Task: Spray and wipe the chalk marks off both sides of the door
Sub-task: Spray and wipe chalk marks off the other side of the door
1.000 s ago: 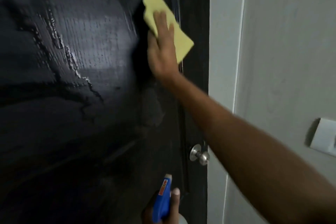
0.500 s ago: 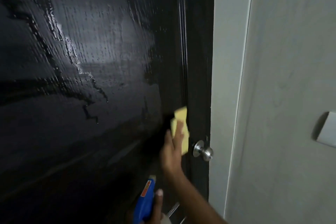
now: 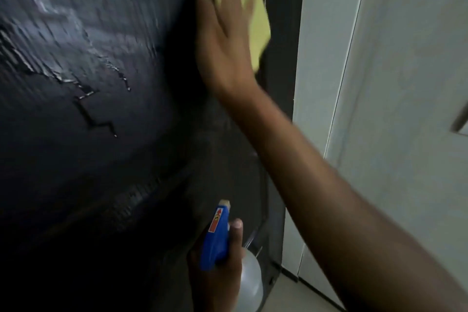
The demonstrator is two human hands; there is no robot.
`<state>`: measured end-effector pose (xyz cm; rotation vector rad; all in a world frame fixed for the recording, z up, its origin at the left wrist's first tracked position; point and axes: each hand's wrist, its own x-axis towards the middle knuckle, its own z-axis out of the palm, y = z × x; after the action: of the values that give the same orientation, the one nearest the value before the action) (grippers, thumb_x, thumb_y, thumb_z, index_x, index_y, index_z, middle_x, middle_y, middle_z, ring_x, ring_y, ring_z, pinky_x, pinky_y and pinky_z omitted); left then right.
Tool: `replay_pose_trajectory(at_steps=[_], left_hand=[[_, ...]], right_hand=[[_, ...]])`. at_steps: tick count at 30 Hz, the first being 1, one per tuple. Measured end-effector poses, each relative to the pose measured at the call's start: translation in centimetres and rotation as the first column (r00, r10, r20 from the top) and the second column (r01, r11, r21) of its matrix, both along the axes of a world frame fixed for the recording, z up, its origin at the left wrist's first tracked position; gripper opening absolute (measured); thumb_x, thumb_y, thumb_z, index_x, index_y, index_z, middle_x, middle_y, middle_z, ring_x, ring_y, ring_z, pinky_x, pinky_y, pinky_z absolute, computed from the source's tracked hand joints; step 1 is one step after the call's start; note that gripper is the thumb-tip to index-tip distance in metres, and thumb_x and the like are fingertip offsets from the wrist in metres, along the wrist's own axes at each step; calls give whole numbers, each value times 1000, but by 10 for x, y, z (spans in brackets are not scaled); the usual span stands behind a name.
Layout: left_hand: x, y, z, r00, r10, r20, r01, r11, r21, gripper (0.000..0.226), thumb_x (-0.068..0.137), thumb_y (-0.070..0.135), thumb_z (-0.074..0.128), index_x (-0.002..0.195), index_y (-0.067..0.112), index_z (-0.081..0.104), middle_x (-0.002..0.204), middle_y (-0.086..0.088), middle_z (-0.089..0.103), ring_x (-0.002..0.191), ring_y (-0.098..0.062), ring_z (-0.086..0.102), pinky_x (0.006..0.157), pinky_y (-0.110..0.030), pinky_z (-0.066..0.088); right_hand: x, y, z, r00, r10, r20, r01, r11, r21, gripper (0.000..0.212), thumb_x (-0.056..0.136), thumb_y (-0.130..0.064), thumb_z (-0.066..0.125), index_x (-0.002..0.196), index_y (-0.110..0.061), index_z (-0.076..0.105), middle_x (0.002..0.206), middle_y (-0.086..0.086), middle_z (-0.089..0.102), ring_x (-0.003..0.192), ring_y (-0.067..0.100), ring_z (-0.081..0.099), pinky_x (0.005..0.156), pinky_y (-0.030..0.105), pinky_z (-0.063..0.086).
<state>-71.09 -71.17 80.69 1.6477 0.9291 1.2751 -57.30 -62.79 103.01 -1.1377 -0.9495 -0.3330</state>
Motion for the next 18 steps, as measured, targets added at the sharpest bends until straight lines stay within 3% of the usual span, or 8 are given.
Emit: replay_pose_trajectory(at_steps=[2,4,7,10,12,14,16,18], left_hand=[[-5,4,-1,999,21,41,-21,1000,0,75,60,95,51,75,26,76,51,-6,64,49,-8,64,59,-12,49],[-13,6,-6,998,53,-16,-52,997,55,50,64,92,54,80,48,74,52,-6,66,52,-16,66,63,-27,54],[-20,0,-7,999,37,-37,-36,999,34,44,70,73,59,80,32,71,50,2,65,48,-4,62,59,-15,51],[-18,-8,1,994,-31,-105,30,999,-16,58,82,59,67,106,6,71,51,1,62,49,-1,61,55,-9,47],[-18,-13,4,990,-80,-115,81,997,-1,44,82,58,69,121,38,66,57,4,63,52,0,61,55,-13,49],[-13,-21,8,984,-91,-151,99,994,43,22,76,70,62,98,69,59,65,15,68,54,-2,61,57,-19,51],[-12,-23,6,983,-93,-156,94,996,3,35,70,83,56,88,54,65,64,15,67,54,-7,61,63,-30,53],[-18,-22,4,986,-109,-130,106,994,-28,61,66,90,53,82,32,64,60,7,64,54,-12,61,67,-37,55]], right_hand=[[5,-20,-67,987,107,-118,-119,987,-105,53,108,-23,34,157,-20,13,165,-8,7,152,4,0,125,33,-10],[-5,-40,-174,901,125,-416,-221,956,-193,51,110,-24,34,148,-38,3,159,-25,0,150,-1,-6,125,32,-6],[-29,-45,-271,743,-6,-670,-224,940,-258,54,109,-26,36,148,-44,2,165,-16,1,155,12,-4,126,35,0],[-27,-47,-320,705,-10,-709,-261,926,-273,58,108,-34,35,156,-39,4,167,-15,3,155,8,-1,125,32,4],[-18,-57,-360,594,-3,-804,-362,892,-271,58,105,-35,36,157,-38,10,168,-4,10,155,17,9,126,39,11],[-10,-65,-388,427,-21,-904,-454,860,-234,54,107,-30,39,156,-38,16,167,2,18,152,24,20,125,41,18],[-10,-62,-377,408,26,-913,-460,870,-181,56,105,-34,43,157,-35,21,166,0,20,153,24,19,125,40,15],[-9,-56,-338,518,62,-853,-397,901,-176,56,104,-39,41,156,-39,20,166,-9,12,154,17,3,126,39,4]])
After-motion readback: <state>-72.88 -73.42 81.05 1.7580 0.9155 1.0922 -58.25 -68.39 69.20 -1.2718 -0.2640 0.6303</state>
